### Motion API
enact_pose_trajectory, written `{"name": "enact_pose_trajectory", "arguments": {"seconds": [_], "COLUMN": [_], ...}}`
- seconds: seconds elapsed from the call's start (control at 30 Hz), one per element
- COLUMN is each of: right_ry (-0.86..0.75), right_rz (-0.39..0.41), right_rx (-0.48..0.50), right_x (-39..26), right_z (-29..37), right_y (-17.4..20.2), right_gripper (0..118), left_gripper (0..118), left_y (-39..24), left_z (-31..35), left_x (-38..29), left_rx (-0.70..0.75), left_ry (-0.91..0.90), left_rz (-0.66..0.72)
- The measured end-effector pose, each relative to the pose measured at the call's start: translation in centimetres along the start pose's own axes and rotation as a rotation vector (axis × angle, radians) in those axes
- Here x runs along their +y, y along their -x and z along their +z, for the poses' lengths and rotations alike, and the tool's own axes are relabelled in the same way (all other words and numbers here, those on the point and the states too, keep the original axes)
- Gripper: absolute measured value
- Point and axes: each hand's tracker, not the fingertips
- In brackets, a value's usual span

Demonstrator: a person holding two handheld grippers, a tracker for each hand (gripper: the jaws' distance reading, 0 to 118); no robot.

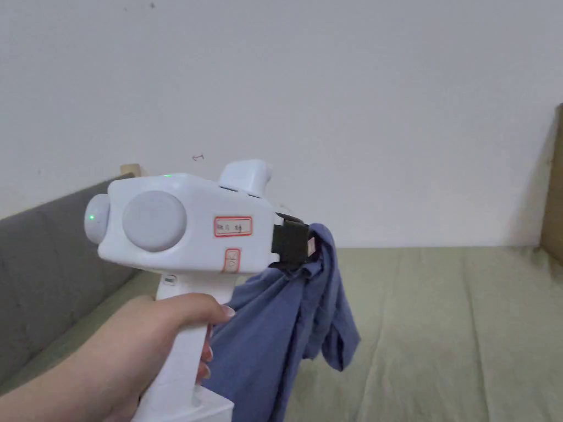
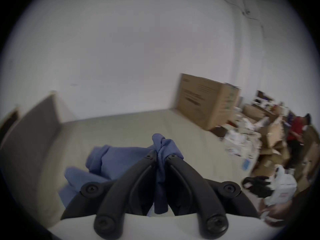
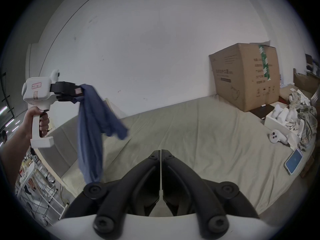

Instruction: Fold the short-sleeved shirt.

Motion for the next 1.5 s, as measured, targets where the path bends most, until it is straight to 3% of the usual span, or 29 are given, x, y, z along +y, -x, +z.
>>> {"name": "enact_pose_trajectory", "arguments": {"seconds": [0.13,0.33,0.43,0.47,0.53,0.57,0.6,0.73,0.87,0.93,0.97,1.03,1.07,1.13,1.3,1.5], "right_ry": [-0.019,0.001,0.039,0.052,0.079,0.089,0.095,0.102,0.002,-0.103,-0.153,-0.244,-0.271,-0.315,-0.302,-0.255], "right_rz": [-0.013,-0.030,-0.067,-0.075,-0.085,-0.088,-0.091,-0.091,-0.075,-0.026,0.004,0.048,0.055,0.062,0.092,0.123], "right_rx": [-0.070,-0.156,-0.168,-0.169,-0.166,-0.165,-0.161,-0.154,-0.137,-0.142,-0.156,-0.176,-0.176,-0.190,-0.183,-0.160], "right_x": [0.8,0.0,-0.8,-1.1,-1.6,-1.7,-1.8,-1.2,0.8,1.7,2.0,2.1,2.1,1.9,2.0,2.4], "right_z": [1.2,1.5,1.0,0.7,0.2,0.0,-0.1,-0.2,0.9,1.9,2.2,2.8,2.9,3.3,3.4,2.3], "right_y": [-2.7,-6.7,-7.8,-8.0,-8.3,-8.3,-8.3,-7.5,-6.3,-5.4,-4.9,-4.0,-3.7,-3.0,-2.2,-2.5], "right_gripper": [1,1,1,1,1,1,1,1,1,1,1,1,1,1,1,1], "left_gripper": [6,6,8,16,88,112,118,113,110,89,71,6,0,0,0,0], "left_y": [-5.2,-6.3,-3.7,-2.8,-0.4,0.6,1.5,4.4,3.1,1.0,0.1,-2.3,-3.2,-5.0,-5.8,-1.6], "left_z": [-7.7,-18.7,-22.1,-22.3,-22.5,-22.1,-20.9,-15.3,-5.6,0.1,2.2,5.6,6.6,8.1,8.6,5.1], "left_x": [-2.0,-11.1,-16.8,-18.1,-20.3,-20.8,-20.7,-17.6,-12.9,-12.5,-12.8,-14.4,-15.4,-17.9,-20.1,-14.0], "left_rx": [-0.147,-0.086,-0.047,-0.035,0.017,0.007,0.002,0.046,0.102,0.157,0.181,0.206,0.231,0.331,0.325,0.294], "left_ry": [0.066,0.448,0.622,0.658,0.711,0.709,0.672,0.509,0.118,-0.128,-0.219,-0.349,-0.364,-0.411,-0.365,-0.303], "left_rz": [-0.023,0.036,0.147,0.211,0.333,0.379,0.430,0.532,0.373,0.242,0.192,0.106,0.074,0.054,0.111,0.056]}}
